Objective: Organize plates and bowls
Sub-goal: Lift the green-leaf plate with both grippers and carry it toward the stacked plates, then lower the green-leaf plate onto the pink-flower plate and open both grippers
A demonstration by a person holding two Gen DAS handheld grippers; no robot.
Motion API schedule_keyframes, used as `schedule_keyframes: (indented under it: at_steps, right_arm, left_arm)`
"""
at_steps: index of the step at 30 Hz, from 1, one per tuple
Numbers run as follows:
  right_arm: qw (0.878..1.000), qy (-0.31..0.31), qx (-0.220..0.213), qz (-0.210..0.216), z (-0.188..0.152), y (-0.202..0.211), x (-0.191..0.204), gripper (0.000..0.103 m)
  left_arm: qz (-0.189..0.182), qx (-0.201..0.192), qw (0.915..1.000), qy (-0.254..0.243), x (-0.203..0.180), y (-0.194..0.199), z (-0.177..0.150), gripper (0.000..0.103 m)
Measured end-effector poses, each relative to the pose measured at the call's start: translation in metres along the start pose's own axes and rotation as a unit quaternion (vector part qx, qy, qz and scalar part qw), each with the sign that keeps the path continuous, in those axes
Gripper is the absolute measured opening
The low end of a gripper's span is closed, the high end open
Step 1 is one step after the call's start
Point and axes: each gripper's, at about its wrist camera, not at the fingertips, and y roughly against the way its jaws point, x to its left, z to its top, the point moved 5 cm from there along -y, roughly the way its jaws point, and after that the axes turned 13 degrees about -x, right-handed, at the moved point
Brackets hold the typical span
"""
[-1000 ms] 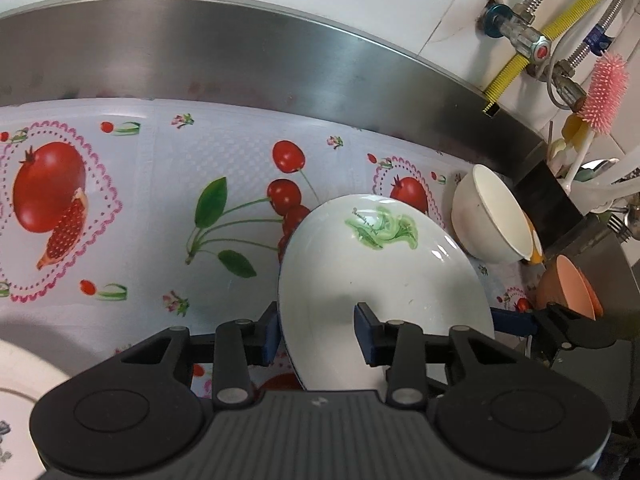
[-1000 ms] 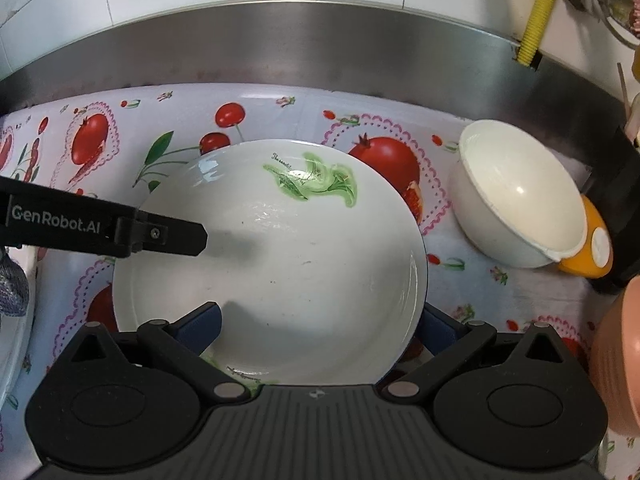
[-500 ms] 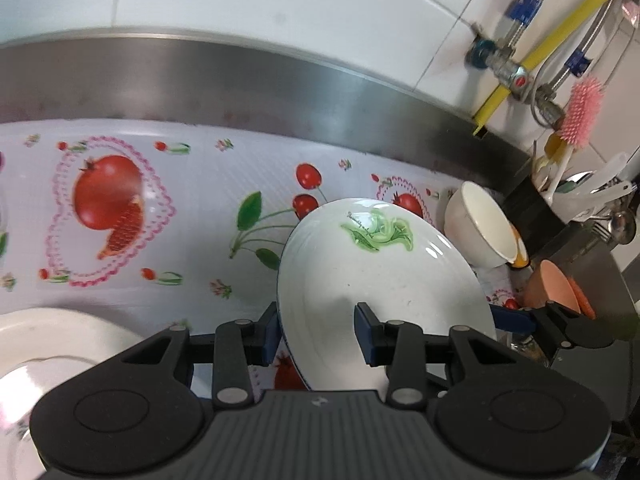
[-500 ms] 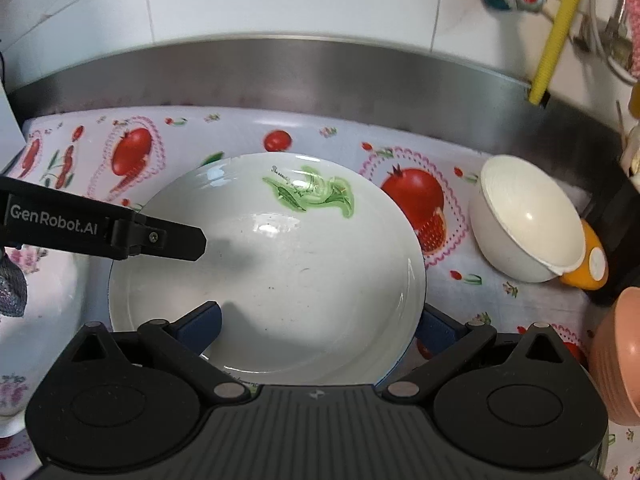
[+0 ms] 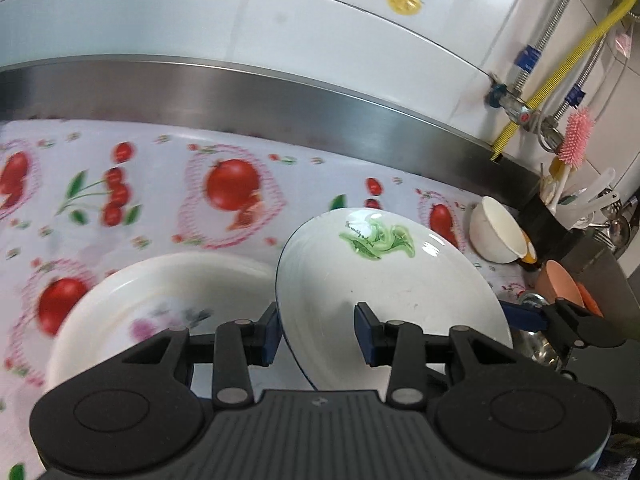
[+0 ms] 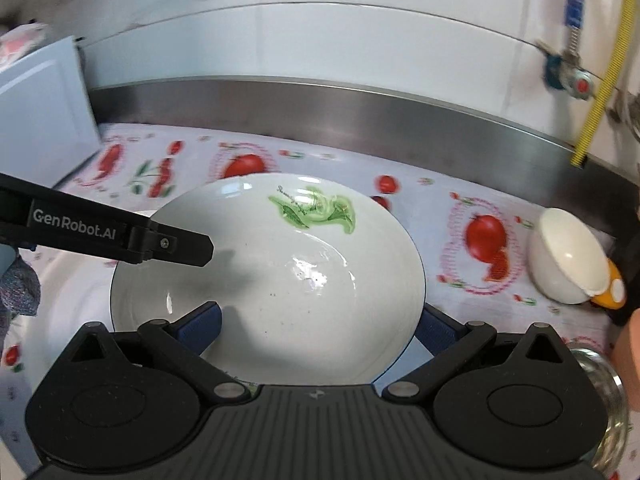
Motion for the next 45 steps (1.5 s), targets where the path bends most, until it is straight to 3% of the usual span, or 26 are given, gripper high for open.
schedule_keyframes:
  at_steps: [7, 17, 41, 45]
  right_arm:
    - [0.999, 0.019, -0.003, 0.027, -0.009, 0.002, 0.051, 0.008]
    - [0.998, 0.033, 0.015, 0.045, -0.025, -0.006, 0.089, 0.008]
    - [0.997, 0.045, 0.030, 0.048, -0.039, -0.013, 0.098, 0.007]
    - [0.998, 0.041, 0.022, 0.052, -0.036, -0.009, 0.096, 0.007]
  left_arm:
    - [0.024, -0.007, 0.9996, 0.016, 0.041, 0.031, -0.016, 0.103]
    - [0.040, 0.004, 0.9987, 0.030, 0.077, 0.043, -0.036, 0.103]
    - [0.046, 0.030, 0.9976, 0.041, 0.091, 0.035, -0.054, 0.103]
    - [0.059, 0.025, 0.9977, 0.020, 0.088, 0.037, -0.052, 0.103]
